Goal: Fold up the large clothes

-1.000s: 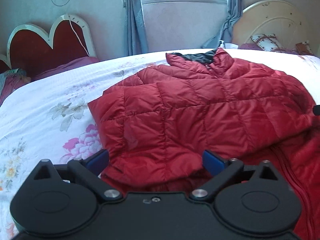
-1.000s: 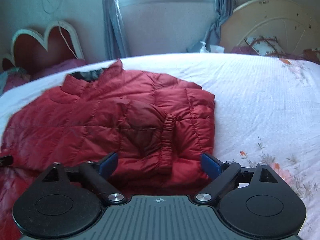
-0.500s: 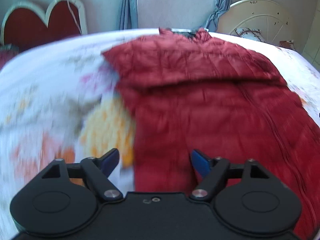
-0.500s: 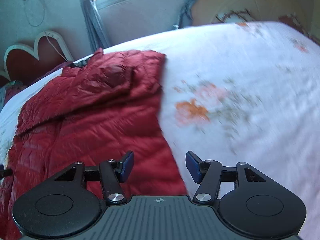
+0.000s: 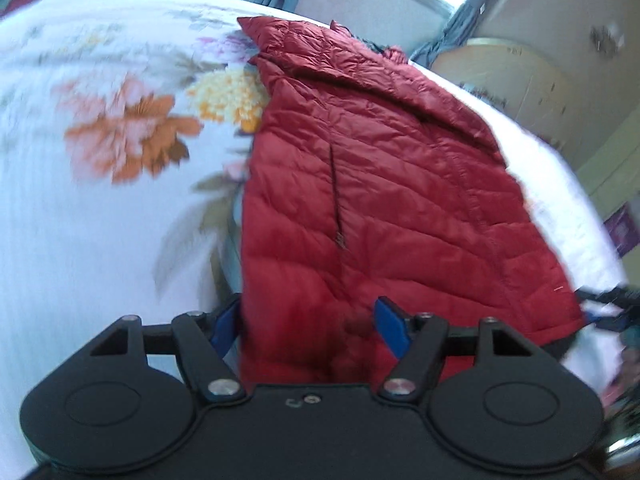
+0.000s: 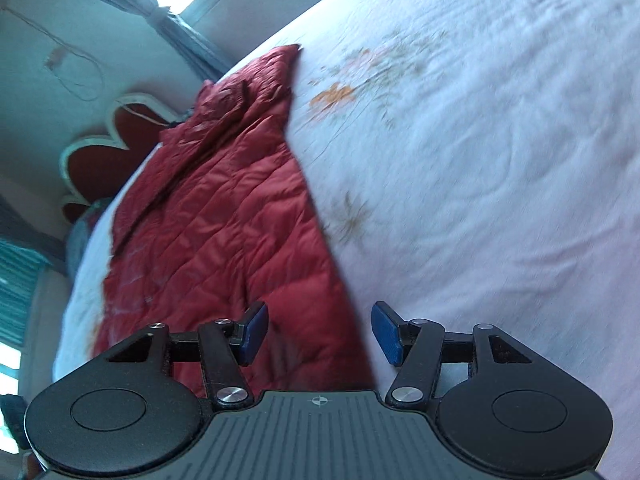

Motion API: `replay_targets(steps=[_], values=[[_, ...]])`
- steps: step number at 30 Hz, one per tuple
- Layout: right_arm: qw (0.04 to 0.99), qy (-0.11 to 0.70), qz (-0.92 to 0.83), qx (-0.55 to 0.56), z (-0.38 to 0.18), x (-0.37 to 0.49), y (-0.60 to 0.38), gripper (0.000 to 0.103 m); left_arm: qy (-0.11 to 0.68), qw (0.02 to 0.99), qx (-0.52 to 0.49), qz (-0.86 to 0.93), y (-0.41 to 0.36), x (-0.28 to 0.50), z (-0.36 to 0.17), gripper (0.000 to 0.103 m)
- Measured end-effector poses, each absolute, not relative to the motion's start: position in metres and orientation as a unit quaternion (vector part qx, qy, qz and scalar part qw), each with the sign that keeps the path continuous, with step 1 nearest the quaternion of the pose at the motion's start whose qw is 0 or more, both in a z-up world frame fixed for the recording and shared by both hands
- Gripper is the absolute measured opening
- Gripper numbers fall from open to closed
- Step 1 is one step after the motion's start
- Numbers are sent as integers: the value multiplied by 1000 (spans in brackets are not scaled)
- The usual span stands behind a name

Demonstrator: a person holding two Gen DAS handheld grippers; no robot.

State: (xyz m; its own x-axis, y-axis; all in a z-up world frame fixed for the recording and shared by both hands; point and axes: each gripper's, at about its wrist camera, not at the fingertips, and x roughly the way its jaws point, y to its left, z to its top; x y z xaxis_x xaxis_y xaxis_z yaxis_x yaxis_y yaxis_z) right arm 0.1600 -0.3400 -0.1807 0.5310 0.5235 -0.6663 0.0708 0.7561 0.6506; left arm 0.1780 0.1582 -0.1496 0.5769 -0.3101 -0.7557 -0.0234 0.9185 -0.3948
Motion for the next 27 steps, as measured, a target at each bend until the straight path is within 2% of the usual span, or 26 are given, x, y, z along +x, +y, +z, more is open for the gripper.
replay_targets(steps=[3, 4, 5, 6, 7, 8, 12, 17, 22, 27], values=[[808, 462, 170, 325, -183, 163, -334, 57, 441, 855, -258, -91, 169, 176, -156, 68], [803, 461, 181, 332, -185, 165, -333, 47, 436, 848, -287, -92, 174, 175, -159, 65], [796, 464, 191, 338, -187, 167, -332, 36, 429, 841, -317, -90, 179, 176, -162, 55], [791, 471, 194, 339, -190, 169, -330, 19, 427, 835, -337, -84, 182, 177, -166, 47], [792, 475, 194, 333, -193, 169, -328, 14, 427, 833, -344, -75, 183, 177, -169, 25], [793, 471, 197, 332, -194, 168, -327, 11, 429, 835, -340, -67, 182, 176, -171, 11], [801, 438, 208, 351, -188, 144, -336, 5, 389, 849, -352, -64, 179, 154, -164, 6], [808, 419, 220, 351, -179, 110, -351, 5, 362, 855, -367, -61, 178, 120, -158, 6], [800, 434, 212, 357, -187, 90, -358, 5, 362, 842, -396, -48, 179, 103, -165, 6], [823, 387, 228, 349, -146, 104, -360, 5, 302, 860, -406, -66, 185, 113, -129, 6]])
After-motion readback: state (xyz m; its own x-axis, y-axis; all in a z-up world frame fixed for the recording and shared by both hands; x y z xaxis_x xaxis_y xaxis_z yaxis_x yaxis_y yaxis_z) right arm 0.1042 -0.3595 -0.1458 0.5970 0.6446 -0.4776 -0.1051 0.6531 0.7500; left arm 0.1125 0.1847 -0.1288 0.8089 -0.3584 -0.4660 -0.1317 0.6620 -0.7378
